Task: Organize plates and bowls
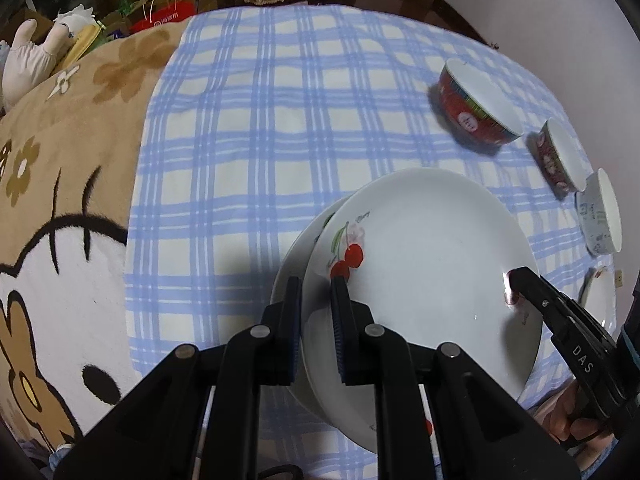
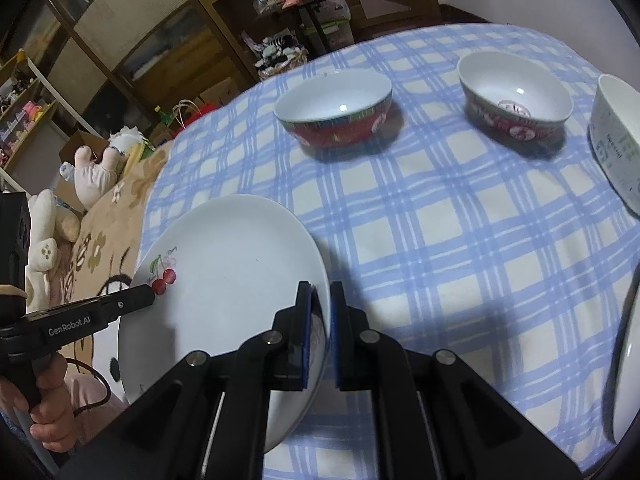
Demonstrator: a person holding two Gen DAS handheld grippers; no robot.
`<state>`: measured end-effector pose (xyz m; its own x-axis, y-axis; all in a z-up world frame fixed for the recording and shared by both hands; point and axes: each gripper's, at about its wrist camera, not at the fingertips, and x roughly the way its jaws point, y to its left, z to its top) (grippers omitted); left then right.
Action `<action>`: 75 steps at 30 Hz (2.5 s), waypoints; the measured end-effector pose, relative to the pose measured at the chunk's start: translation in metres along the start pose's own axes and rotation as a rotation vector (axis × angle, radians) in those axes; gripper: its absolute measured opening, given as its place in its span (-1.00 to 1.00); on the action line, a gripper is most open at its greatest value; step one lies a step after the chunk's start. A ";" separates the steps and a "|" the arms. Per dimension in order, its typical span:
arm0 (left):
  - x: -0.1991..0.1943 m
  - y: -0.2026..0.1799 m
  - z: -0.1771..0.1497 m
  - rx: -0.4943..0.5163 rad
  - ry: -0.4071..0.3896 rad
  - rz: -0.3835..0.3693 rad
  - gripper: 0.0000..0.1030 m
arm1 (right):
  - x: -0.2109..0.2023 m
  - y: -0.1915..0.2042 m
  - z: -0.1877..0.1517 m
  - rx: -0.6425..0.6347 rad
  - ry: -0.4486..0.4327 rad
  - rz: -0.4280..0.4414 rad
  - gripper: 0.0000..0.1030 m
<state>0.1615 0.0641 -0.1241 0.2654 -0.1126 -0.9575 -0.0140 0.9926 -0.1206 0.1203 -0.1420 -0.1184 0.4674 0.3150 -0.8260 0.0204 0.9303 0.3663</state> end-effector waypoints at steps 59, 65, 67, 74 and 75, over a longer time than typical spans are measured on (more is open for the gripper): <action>-0.074 -0.158 -0.018 0.392 -0.291 -0.131 0.85 | -0.134 -0.106 -0.001 0.132 -0.210 -0.264 0.94; -0.058 -0.211 -0.024 0.466 -0.257 -0.133 0.86 | -0.168 -0.149 -0.007 0.193 -0.245 -0.319 0.94; -0.049 -0.225 -0.024 0.474 -0.232 -0.167 0.86 | -0.176 -0.159 -0.009 0.205 -0.255 -0.332 0.94; -0.032 -0.265 -0.026 0.529 -0.175 -0.227 0.86 | -0.202 -0.199 -0.017 0.252 -0.262 -0.397 0.95; -0.031 -0.269 -0.025 0.533 -0.171 -0.227 0.86 | -0.205 -0.206 -0.019 0.249 -0.255 -0.416 0.95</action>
<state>0.1325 -0.2003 -0.0687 0.3572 -0.3598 -0.8619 0.5347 0.8354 -0.1271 0.0037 -0.3945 -0.0329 0.5738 -0.1543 -0.8043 0.4436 0.8841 0.1469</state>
